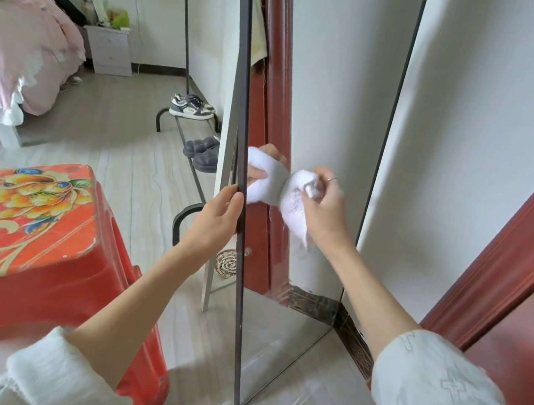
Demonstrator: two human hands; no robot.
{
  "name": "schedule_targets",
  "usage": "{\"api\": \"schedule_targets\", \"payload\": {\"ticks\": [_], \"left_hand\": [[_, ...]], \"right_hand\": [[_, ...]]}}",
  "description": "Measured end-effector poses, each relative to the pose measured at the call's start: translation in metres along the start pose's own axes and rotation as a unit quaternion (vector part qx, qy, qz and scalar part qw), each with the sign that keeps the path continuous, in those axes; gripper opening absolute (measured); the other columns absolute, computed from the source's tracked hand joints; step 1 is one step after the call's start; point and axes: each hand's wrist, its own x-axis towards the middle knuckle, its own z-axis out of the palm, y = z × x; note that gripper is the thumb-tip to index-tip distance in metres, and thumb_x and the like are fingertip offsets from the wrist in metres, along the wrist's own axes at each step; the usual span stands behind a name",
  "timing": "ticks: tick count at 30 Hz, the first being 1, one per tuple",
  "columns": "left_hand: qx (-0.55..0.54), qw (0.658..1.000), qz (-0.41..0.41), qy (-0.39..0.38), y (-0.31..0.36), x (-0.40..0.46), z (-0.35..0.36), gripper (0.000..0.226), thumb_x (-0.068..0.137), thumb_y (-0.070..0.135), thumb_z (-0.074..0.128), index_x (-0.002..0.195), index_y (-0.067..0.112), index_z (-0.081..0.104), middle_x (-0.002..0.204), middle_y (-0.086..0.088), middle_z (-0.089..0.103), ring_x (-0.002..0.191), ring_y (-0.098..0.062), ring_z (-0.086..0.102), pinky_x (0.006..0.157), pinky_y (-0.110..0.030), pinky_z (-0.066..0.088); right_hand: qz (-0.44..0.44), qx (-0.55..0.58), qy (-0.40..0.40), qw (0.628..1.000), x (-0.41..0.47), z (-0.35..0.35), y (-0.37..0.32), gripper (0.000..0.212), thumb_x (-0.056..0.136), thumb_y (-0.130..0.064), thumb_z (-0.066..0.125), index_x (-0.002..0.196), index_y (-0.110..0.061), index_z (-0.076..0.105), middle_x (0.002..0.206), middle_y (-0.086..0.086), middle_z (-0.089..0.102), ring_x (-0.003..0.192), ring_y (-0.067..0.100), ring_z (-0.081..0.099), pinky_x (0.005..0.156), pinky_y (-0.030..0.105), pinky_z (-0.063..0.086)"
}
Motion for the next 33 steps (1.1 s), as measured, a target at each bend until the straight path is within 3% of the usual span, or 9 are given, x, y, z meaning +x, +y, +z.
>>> {"api": "schedule_targets", "payload": {"ticks": [4,7,10,13,17,21,26,29,33], "left_hand": [[0.001,1.0,-0.005,-0.003,-0.001,0.001,-0.002,0.043,0.084,0.051,0.033,0.102,0.019,0.055,0.093,-0.01,0.058,0.097,-0.031,0.059,0.096,-0.053,0.044],[0.001,1.0,-0.013,0.005,-0.002,0.002,-0.003,0.03,0.089,0.045,0.035,0.085,0.019,0.05,0.081,-0.002,0.049,0.088,-0.021,0.055,0.097,-0.054,0.043],[0.002,1.0,-0.016,0.009,0.001,0.0,-0.002,0.024,0.095,0.038,0.034,0.079,0.025,0.047,0.079,0.004,0.047,0.091,-0.021,0.055,0.097,-0.052,0.044],[0.006,1.0,-0.022,0.002,0.004,-0.003,0.0,0.018,0.096,0.039,0.034,0.088,0.03,0.048,0.089,-0.001,0.05,0.096,-0.023,0.055,0.099,-0.049,0.043],[-0.001,1.0,-0.022,-0.01,0.007,-0.007,0.003,0.022,0.096,0.039,0.035,0.108,0.026,0.048,0.107,0.001,0.056,0.105,-0.015,0.055,0.101,-0.045,0.043],[0.008,1.0,-0.028,-0.003,0.008,-0.007,0.002,0.022,0.096,0.04,0.034,0.111,0.027,0.046,0.102,0.001,0.055,0.106,-0.02,0.056,0.101,-0.044,0.043],[0.013,0.999,-0.035,-0.008,0.011,-0.01,0.001,0.027,0.096,0.043,0.033,0.112,0.025,0.046,0.1,-0.002,0.055,0.107,-0.027,0.057,0.1,-0.046,0.043],[0.017,0.999,-0.038,-0.003,0.013,-0.011,0.003,0.031,0.096,0.041,0.035,0.119,0.023,0.045,0.102,0.001,0.057,0.106,-0.023,0.057,0.098,-0.042,0.046],[0.072,0.992,0.018,0.099,0.013,-0.018,0.01,0.038,0.092,0.032,0.049,0.126,0.018,0.038,0.106,-0.002,0.055,0.084,-0.013,0.058,0.067,-0.026,0.049]], "right_hand": [[-0.06,-0.087,-0.085,0.991,-0.032,0.017,0.012,0.019,0.081,0.003,0.05,0.09,-0.014,0.052,0.095,-0.001,0.046,0.085,0.006,0.046,0.073,0.006,0.037],[-0.036,-0.171,-0.176,0.969,-0.053,0.016,0.034,0.022,0.085,0.0,0.045,0.1,-0.007,0.059,0.109,0.01,0.05,0.099,0.019,0.047,0.084,0.023,0.039],[0.018,-0.238,-0.255,0.937,-0.061,0.004,0.049,0.027,0.086,0.005,0.047,0.105,-0.01,0.06,0.114,0.011,0.054,0.093,0.015,0.047,0.079,0.023,0.037],[0.074,-0.171,-0.209,0.96,-0.053,-0.008,0.043,0.027,0.087,0.0,0.045,0.102,-0.015,0.061,0.107,0.011,0.058,0.097,0.021,0.055,0.08,0.025,0.043],[0.052,-0.132,-0.056,0.988,-0.031,-0.019,0.026,0.033,0.081,-0.002,0.055,0.073,-0.033,0.051,0.092,0.007,0.056,0.084,0.018,0.053,0.071,0.023,0.037],[0.023,-0.11,-0.043,0.993,-0.019,-0.032,0.007,0.026,0.08,-0.006,0.067,0.097,-0.017,0.05,0.067,-0.012,0.042,0.062,0.004,0.042,0.06,0.019,0.033],[-0.011,-0.143,-0.019,0.989,-0.016,-0.04,-0.002,0.037,0.083,-0.01,0.067,0.117,-0.006,0.052,0.096,0.0,0.053,0.086,0.015,0.046,0.07,0.016,0.03],[0.004,-0.152,-0.031,0.988,-0.019,-0.042,0.001,0.035,0.084,-0.01,0.066,0.117,-0.003,0.057,0.1,-0.002,0.059,0.09,0.013,0.047,0.072,0.012,0.031],[0.027,-0.136,-0.065,0.988,-0.028,-0.043,0.005,0.029,0.081,-0.006,0.068,0.109,-0.003,0.064,0.107,-0.002,0.061,0.088,0.013,0.051,0.064,0.002,0.036]]}}
